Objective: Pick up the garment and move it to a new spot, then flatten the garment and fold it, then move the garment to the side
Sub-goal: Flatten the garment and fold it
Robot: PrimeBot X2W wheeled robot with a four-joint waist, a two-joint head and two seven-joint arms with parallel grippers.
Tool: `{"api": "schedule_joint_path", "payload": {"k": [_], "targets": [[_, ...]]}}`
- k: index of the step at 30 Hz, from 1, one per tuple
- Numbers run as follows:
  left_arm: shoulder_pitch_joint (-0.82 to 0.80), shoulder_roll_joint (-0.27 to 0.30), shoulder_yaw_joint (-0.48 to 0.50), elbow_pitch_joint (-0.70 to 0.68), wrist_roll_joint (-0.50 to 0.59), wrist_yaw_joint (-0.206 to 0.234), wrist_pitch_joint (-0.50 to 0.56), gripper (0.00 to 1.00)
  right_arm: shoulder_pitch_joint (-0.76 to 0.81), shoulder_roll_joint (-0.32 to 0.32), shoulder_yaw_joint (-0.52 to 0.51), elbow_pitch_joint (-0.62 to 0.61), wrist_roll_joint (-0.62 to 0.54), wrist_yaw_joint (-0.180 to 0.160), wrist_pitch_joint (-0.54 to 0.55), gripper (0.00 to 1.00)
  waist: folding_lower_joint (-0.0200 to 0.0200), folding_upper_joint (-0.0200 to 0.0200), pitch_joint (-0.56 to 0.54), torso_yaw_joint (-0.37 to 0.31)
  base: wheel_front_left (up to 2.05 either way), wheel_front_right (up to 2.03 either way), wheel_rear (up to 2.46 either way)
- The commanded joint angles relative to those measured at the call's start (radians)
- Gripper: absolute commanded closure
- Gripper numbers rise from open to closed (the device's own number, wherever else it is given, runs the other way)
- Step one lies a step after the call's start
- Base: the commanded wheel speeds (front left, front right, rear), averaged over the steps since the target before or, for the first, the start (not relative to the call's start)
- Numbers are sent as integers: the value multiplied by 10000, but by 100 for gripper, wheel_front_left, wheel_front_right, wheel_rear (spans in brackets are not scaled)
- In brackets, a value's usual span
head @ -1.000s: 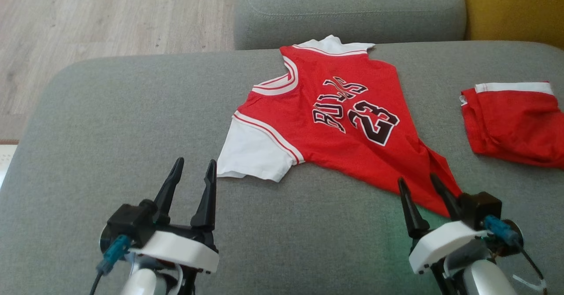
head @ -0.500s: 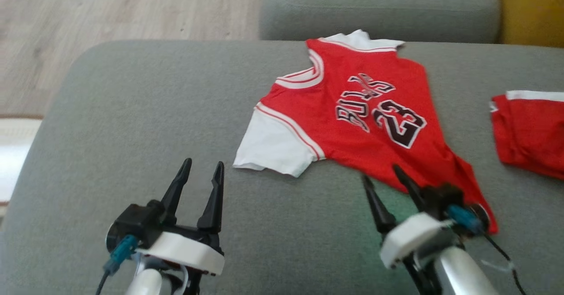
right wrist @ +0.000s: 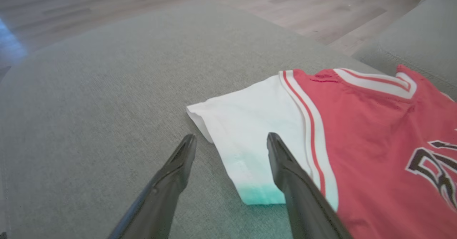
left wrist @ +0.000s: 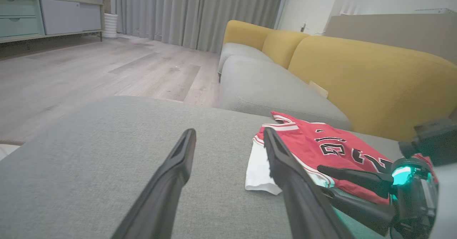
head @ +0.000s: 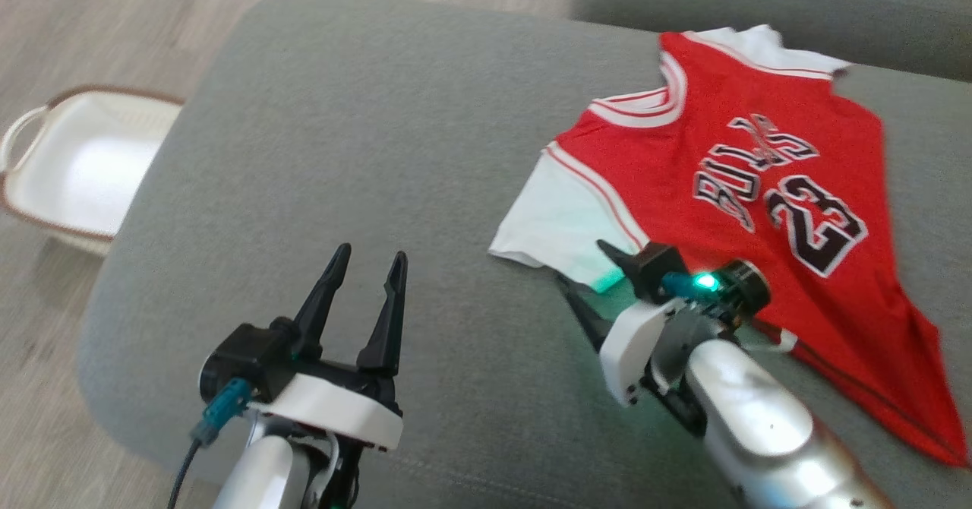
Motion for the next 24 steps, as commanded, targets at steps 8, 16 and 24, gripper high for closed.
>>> {"api": "schedule_joint_path", "payload": {"k": [8, 16, 24], "targets": [[-649, 47, 117, -334, -295, 138, -61, 0, -1601, -116, 998, 2068, 50, -9, -278, 0, 0, 0, 621, 1031, 0, 0, 0], [-752, 47, 33, -416, -395, 201, -61, 0, -2384, -59, 1384, 3352, -20, -9, -776, 0, 0, 0, 894, 1161, 0, 0, 0], [-851, 47, -31, -454, -516, 269, -61, 0, -2981, 158, 1319, 4327, -87, -9, -1251, 0, 0, 0, 1146, 1085, 0, 0, 0]]}}
